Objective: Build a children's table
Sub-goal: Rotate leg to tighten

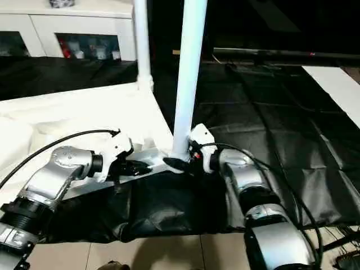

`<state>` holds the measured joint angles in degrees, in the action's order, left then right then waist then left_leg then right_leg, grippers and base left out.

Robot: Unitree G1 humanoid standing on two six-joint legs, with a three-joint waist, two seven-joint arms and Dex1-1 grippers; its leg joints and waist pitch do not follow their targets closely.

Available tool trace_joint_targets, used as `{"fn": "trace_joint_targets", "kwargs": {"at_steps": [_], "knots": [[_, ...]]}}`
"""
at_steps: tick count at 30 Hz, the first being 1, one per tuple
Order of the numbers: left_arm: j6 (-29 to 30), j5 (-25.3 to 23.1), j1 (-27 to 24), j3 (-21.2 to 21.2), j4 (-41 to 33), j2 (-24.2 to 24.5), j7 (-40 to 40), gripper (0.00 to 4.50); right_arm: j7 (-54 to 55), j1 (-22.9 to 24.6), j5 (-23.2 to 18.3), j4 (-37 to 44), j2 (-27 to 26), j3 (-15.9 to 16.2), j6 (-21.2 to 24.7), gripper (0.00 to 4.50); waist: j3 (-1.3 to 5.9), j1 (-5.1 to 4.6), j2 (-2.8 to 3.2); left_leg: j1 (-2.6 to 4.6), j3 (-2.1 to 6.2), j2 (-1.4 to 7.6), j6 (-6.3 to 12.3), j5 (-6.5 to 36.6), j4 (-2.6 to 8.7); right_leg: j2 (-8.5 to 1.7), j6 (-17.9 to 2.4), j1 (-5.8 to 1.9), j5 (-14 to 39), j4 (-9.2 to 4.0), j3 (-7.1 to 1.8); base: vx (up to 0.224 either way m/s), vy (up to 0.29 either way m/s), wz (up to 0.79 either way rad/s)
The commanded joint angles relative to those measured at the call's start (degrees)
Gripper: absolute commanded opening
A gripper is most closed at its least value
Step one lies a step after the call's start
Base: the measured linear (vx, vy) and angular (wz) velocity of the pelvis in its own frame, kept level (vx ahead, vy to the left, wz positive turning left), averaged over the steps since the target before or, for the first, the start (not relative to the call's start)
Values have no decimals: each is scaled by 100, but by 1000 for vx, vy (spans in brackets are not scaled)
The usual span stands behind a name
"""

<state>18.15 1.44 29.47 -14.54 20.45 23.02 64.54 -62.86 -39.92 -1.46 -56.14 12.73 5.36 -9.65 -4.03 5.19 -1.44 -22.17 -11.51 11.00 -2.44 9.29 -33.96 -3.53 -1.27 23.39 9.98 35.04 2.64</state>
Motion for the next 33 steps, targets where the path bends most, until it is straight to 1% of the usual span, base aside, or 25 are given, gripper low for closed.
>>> {"fn": "trace_joint_targets", "kwargs": {"at_steps": [1, 4, 5, 8, 10, 12, 14, 15, 16, 17, 18, 19, 20, 21, 22, 23, 24, 25, 26, 27, 28, 30, 31, 32, 33], "knots": [[-130, 241, 111, -68, -396, -57, 220, 0, -260, 144, 156, 88, 10, 231, 18, 307, 434, -16, 58, 172, 124, 277, 89, 1486, 399, -444, -1290, -239, 1453, -406, -233, 0, 0, 0], [-110, 261, 103, -84, -413, -27, 266, 0, -354, 162, 172, 124, 32, 271, 28, 287, 437, -15, 56, 176, 122, 275, 83, 1461, 395, -447, -1303, -235, 1405, -402, -240, 0, 0, 0], [-60, 277, 70, -91, -464, 11, 325, 0, -451, 191, 166, 173, 42, 305, 57, 272, 438, -13, 41, 176, 121, 275, 85, 1459, 395, -448, -1307, -235, 1412, -404, -237, 0, 0, 0], [-5, 293, 21, -107, -535, 79, 415, 0, -596, 242, 126, 276, 48, 353, 126, 269, 447, -2, 51, 163, 126, 284, 120, 1370, 395, -451, -1319, -252, 1293, -380, -234, 0, 0, 0], [-6, 284, 12, -114, -524, 106, 430, 0, -670, 285, 86, 357, 35, 379, 178, 267, 444, -6, 64, 163, 124, 279, 126, 1364, 396, -439, -1339, -244, 1243, -378, -231, 0, 0, 0], [-34, 243, 28, -112, -461, 84, 361, 0, -680, 310, 64, 373, 11, 380, 193, 267, 436, -7, 71, 174, 124, 278, 99, 1445, 401, -443, -1330, -235, 1338, -395, -233, 0, 0, 0], [-65, 143, 93, -73, -289, -66, 49, 0, -543, 337, 9, 349, -87, 317, 254, 267, 428, -3, 68, 194, 126, 280, 63, 1551, 405, -450, -1306, -224, 1466, -421, -238, 0, 0, 0], [-98, 34, 166, -34, -120, -225, -294, 0, -305, 342, -27, 295, -202, 242, 334, 267, 420, -11, 62, 194, 121, 273, 39, 1572, 407, -447, -1291, -216, 1513, -427, -249, 0, 0, 0], [-108, -3, 194, -23, -68, -269, -399, 0, -171, 333, -20, 267, -240, 221, 346, 267, 412, -7, 62, 209, 130, 272, 16, 1644, 414, -450, -1274, -209, 1623, -443, -246, 0, 0, 0], [-131, -89, 261, 2, 51, -366, -639, 0, 162, 303, 2, 189, -325, 168, 376, 267, 403, -13, 63, 227, 128, 271, -17, 1761, 415, -461, -1220, -190, 1846, -474, -252, 0, 0, 0], [-108, -266, 444, 75, 326, -605, -1267, 0, 1084, 180, 53, -56, -552, 7, 478, 267, 394, -25, 59, 246, 142, 260, -90, 1861, 422, -465, -1150, -179, 2079, -503, -250, 0, 0, 0], [-108, -266, 444, 75, 326, -605, -1267, 0, 1084, 180, 53, -56, -552, 7, 478, 267, 401, -19, 88, 249, 161, 257, -143, 1869, 424, -480, -1129, -183, 2140, -495, -248, 0, 0, 0], [-54, -350, 569, 133, 491, -767, -1668, 0, 1658, 85, 61, -215, -702, -106, 564, 267, 398, -51, 69, 239, 179, 248, -211, 1915, 436, -474, -1070, -187, 2273, -507, -240, 0, 0, 0], [-3, -390, 643, 167, 576, -864, -1915, 0, 1997, 35, 58, -290, -793, -176, 636, 267, 406, -60, 63, 244, 188, 242, -232, 1993, 435, -490, -1008, -192, 2410, -527, -228, 0, 0, 0], [38, -395, 691, 194, 611, -943, -2057, 0, 2221, -5, 40, -338, -870, -228, 664, 267, 399, -76, 57, 214, 190, 242, -217, 2008, 439, -496, -958, -197, 2477, -537, -231, 0, 0, 0], [134, -404, 797, 257, 683, -1127, -2374, 0, 2752, -103, 0, -448, -1047, -347, 719, 267, 400, -69, 99, 229, 193, 241, -233, 2017, 434, -497, -944, -180, 2486, -540, -234, 0, 0, 0], [185, -405, 849, 289, 713, -1222, -2529, 0, 3037, -156, -20, -506, -1140, -408, 739, 267, 401, -82, 114, 246, 186, 241, -245, 2052, 432, -483, -932, -159, 2481, -552, -238, 0, 0, 0], [299, -444, 961, 351, 770, -1484, -2939, 0, 3840, -319, -92, -661, -1416, -596, 770, 267, 410, -109, 119, 241, 198, 242, -302, 2072, 436, -480, -955, -163, 2401, -535, -229, 0, 0, 0], [301, -447, 964, 351, 771, -1494, -2952, 0, 3871, -325, -95, -666, -1428, -604, 769, 267, 412, -124, 104, 231, 196, 238, -311, 2047, 440, -475, -950, -165, 2354, -538, -229, 0, 0, 0], [271, -531, 981, 306, 765, -1645, -3141, 0, 4199, -406, -170, -689, -1644, -713, 664, 267, 427, -118, 97, 232, 185, 232, -281, 2013, 430, -469, -932, -163, 2235, -540, -231, 0, 0, 0], [271, -531, 981, 306, 765, -1645, -3141, 0, 4199, -406, -170, -689, -1644, -713, 664, 267, 430, -122, 95, 225, 182, 229, -261, 1982, 423, -471, -936, -166, 2151, -531, -236, 0, 0, 0], [219, -548, 970, 277, 754, -1707, -3142, 0, 4225, -418, -157, -667, -1731, -710, 564, 267, 454, -116, 94, 185, 167, 224, -158, 1763, 415, -459, -976, -203, 1743, -492, -238, 0, 0, 0], [162, -560, 942, 238, 740, -1708, -3079, 0, 4089, -404, -172, -638, -1759, -703, 512, 267, 468, -114, 75, 160, 155, 223, -81, 1586, 408, -453, -1034, -227, 1443, -458, -236, 0, 0, 0], [113, -581, 926, 216, 752, -1716, -3061, 0, 4030, -402, -174, -639, -1785, -711, 475, 301, 478, -100, 72, 153, 140, 220, 0, 1421, 388, -457, -1098, -238, 1201, -435, -241, 0, 0, 0], [57, -545, 826, 177, 674, -1669, -2861, 0, 3769, -392, -338, -587, -1793, -826, 494, 322, 484, -88, 75, 141, 136, 222, 69, 1289, 384, -456, -1154, -258, 1009, -407, -238, 0, 0, 0]]}}
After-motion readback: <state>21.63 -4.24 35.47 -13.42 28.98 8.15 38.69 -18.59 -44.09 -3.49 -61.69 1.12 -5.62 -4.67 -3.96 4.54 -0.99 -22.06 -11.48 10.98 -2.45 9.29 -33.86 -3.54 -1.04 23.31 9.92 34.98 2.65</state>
